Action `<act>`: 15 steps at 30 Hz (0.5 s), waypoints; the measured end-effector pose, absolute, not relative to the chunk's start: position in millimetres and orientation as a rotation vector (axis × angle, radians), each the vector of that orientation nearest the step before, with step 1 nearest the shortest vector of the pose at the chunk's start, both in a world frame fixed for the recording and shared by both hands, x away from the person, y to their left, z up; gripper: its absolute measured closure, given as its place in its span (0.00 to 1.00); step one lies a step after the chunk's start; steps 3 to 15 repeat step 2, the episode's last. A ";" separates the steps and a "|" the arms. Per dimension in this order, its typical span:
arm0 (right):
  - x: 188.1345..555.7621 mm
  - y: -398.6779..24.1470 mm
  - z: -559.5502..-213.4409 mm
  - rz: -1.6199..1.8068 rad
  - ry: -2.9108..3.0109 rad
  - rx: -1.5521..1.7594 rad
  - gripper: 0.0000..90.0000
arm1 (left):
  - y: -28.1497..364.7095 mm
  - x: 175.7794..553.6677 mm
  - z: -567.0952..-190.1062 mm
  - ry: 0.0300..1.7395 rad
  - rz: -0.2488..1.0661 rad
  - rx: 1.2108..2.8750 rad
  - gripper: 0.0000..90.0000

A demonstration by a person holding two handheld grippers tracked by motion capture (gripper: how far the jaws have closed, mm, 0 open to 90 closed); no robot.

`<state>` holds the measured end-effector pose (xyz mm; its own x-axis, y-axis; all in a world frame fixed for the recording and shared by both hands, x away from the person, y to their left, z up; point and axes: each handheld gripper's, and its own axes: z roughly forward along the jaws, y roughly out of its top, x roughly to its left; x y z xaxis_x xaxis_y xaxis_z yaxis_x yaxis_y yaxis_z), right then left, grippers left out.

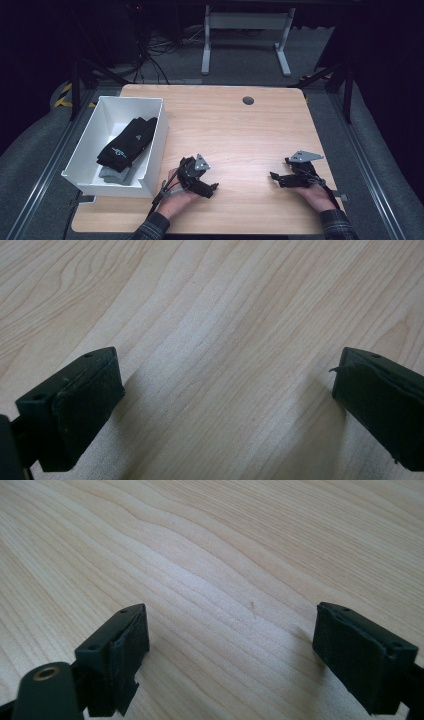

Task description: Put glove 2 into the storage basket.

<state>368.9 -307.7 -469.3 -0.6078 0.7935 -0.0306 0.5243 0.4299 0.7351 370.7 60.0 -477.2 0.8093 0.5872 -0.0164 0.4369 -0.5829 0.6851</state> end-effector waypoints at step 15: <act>368.9 -307.7 -469.3 0.994 2.315 1.124 0.17 | 60.0 370.6 -477.2 0.750 0.275 2.285 0.00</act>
